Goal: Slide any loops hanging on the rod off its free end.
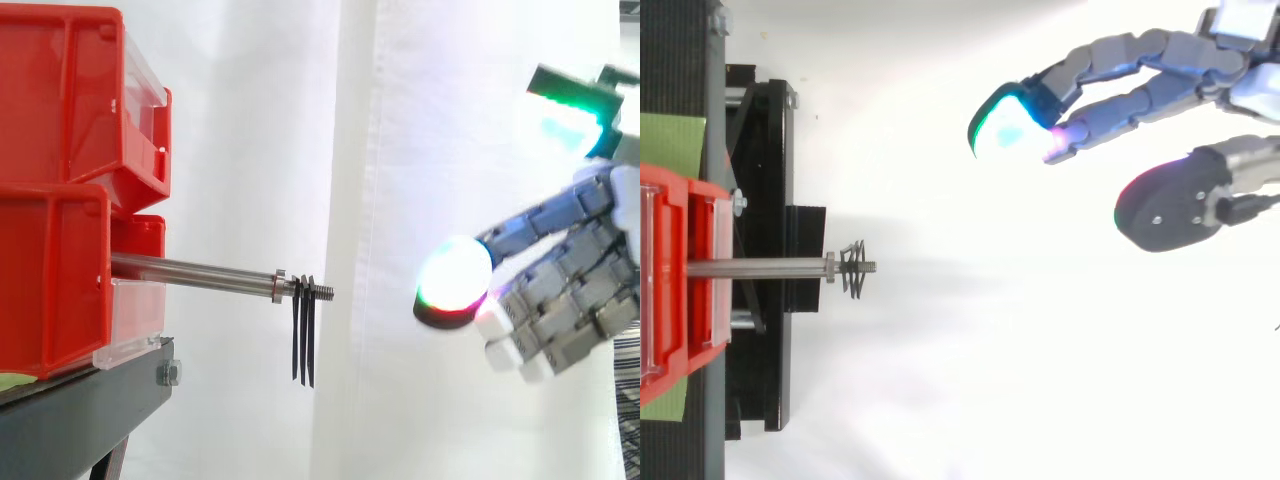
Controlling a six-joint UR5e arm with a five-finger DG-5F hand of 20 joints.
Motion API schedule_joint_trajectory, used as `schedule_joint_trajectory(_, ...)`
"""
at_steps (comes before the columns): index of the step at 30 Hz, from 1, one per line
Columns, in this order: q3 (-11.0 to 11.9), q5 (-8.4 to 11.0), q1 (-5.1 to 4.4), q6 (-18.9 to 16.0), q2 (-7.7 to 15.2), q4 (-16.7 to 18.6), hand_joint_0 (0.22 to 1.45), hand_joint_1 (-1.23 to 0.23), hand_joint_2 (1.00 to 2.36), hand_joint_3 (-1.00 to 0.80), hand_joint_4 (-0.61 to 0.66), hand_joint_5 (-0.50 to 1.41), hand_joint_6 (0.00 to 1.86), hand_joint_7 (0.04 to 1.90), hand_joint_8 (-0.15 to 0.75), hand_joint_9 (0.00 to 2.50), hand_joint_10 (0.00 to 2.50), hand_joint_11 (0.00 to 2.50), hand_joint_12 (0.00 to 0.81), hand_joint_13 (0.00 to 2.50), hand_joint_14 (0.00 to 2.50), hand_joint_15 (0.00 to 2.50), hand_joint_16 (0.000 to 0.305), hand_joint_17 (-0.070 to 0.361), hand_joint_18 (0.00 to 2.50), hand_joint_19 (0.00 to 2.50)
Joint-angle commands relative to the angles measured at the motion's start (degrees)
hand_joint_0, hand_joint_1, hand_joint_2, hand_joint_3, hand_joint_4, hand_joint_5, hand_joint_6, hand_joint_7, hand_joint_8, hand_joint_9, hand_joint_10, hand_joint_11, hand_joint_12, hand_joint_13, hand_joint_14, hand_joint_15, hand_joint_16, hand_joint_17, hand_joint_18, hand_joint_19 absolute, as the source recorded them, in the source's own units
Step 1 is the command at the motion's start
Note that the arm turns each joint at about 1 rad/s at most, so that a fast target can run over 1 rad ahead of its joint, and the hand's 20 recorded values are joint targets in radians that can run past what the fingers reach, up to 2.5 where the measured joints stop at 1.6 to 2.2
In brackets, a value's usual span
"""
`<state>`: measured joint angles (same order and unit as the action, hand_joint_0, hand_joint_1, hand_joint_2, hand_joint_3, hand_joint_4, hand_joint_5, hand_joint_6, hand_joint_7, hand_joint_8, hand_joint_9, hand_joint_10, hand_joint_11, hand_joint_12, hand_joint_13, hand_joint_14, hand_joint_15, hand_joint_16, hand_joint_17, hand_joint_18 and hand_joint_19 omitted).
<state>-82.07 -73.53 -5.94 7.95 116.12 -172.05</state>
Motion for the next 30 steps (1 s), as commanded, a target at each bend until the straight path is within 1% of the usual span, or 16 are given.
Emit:
schedule_joint_trajectory(1,0.0,-0.21,0.14,0.1,1.7,0.9,0.51,-0.52,1.00,-0.50,0.25,-0.21,0.50,0.66,0.291,0.68,0.00,0.00,0.346,0.64,0.00,0.00,0.042,0.095,0.53,0.08)
schedule_joint_trajectory(4,0.0,-0.21,0.23,0.7,3.1,3.0,0.47,-0.54,1.00,-0.50,0.26,-0.21,0.50,0.66,0.301,0.67,0.00,0.00,0.362,0.64,0.00,0.00,0.045,0.102,0.54,0.06)
schedule_joint_trajectory(5,0.0,-0.30,0.41,1.3,4.4,5.2,0.45,-0.55,1.00,-0.50,0.27,-0.21,0.50,0.66,0.309,0.67,0.00,0.00,0.371,0.64,0.00,0.00,0.047,0.105,0.55,0.05)
schedule_joint_trajectory(8,0.0,-0.30,0.58,2.0,5.8,8.3,0.45,-0.57,1.00,-0.50,0.27,-0.21,0.50,0.66,0.304,0.66,0.00,0.00,0.371,0.64,0.00,0.00,0.047,0.105,0.55,0.06)
schedule_joint_trajectory(9,0.0,-0.47,0.85,2.1,6.0,10.9,0.45,-0.57,1.00,-0.50,0.27,-0.21,0.50,0.66,0.306,0.67,0.00,0.00,0.368,0.65,0.00,0.00,0.047,0.105,0.55,0.06)
schedule_joint_trajectory(11,-0.1,-0.82,1.02,2.2,6.2,12.6,0.45,-0.58,1.00,-0.50,0.27,-0.21,0.50,0.66,0.304,0.69,0.00,0.00,0.366,0.66,0.00,0.00,0.046,0.104,0.56,0.07)
schedule_joint_trajectory(17,-0.1,-1.35,0.93,2.1,8.8,13.8,0.46,-0.59,1.00,-0.50,0.27,-0.20,0.50,0.66,0.304,0.72,0.00,0.00,0.361,0.69,0.00,0.00,0.045,0.100,0.56,0.07)
schedule_joint_trajectory(18,0.0,-1.26,0.85,2.2,9.7,15.5,0.46,-0.59,1.00,-0.50,0.28,-0.20,0.50,0.66,0.303,0.72,0.00,0.00,0.362,0.69,0.00,0.00,0.044,0.100,0.56,0.08)
schedule_joint_trajectory(21,-0.1,-1.35,0.76,2.1,10.8,17.9,0.48,-0.60,1.00,-0.50,0.29,-0.20,0.50,0.67,0.306,0.74,0.00,0.00,0.353,0.72,0.00,0.00,0.043,0.096,0.57,0.09)
schedule_joint_trajectory(22,-0.1,-1.44,0.76,2.2,12.6,20.7,0.48,-0.59,1.00,-0.50,0.29,-0.19,0.50,0.67,0.305,0.75,0.00,0.00,0.350,0.72,0.00,0.00,0.042,0.094,0.57,0.10)
schedule_joint_trajectory(25,0.0,-1.44,0.50,2.3,14.7,25.2,0.50,-0.60,1.00,-0.50,0.29,-0.18,0.50,0.69,0.303,0.78,0.00,0.00,0.346,0.74,0.00,0.00,0.041,0.092,0.58,0.11)
schedule_joint_trajectory(26,-0.1,-1.44,0.41,2.6,16.1,28.4,0.50,-0.60,1.00,-0.50,0.29,-0.18,0.50,0.70,0.302,0.79,0.00,0.00,0.345,0.75,0.00,0.01,0.040,0.091,0.58,0.11)
schedule_joint_trajectory(27,0.0,-1.44,0.32,2.6,16.7,29.3,0.51,-0.61,1.00,-0.50,0.30,-0.18,0.50,0.72,0.301,0.79,0.00,0.00,0.345,0.75,0.00,0.01,0.040,0.090,0.58,0.12)
schedule_joint_trajectory(28,0.0,-1.79,0.23,2.6,17.8,31.9,0.51,-0.62,1.00,-0.50,0.29,-0.17,0.50,0.74,0.300,0.79,0.00,0.00,0.342,0.75,0.00,0.02,0.039,0.089,0.58,0.12)
schedule_joint_trajectory(29,0.0,-1.79,0.23,2.6,17.8,31.9,0.51,-0.64,1.00,-0.50,0.29,-0.17,0.50,0.76,0.300,0.79,0.00,0.00,0.341,0.75,0.00,0.02,0.039,0.088,0.58,0.12)
schedule_joint_trajectory(30,0.6,-2.93,0.06,2.6,19.6,35.3,0.52,-0.65,1.00,-0.50,0.29,-0.17,0.50,0.77,0.299,0.79,0.00,0.00,0.340,0.75,0.00,0.02,0.039,0.087,0.58,0.12)
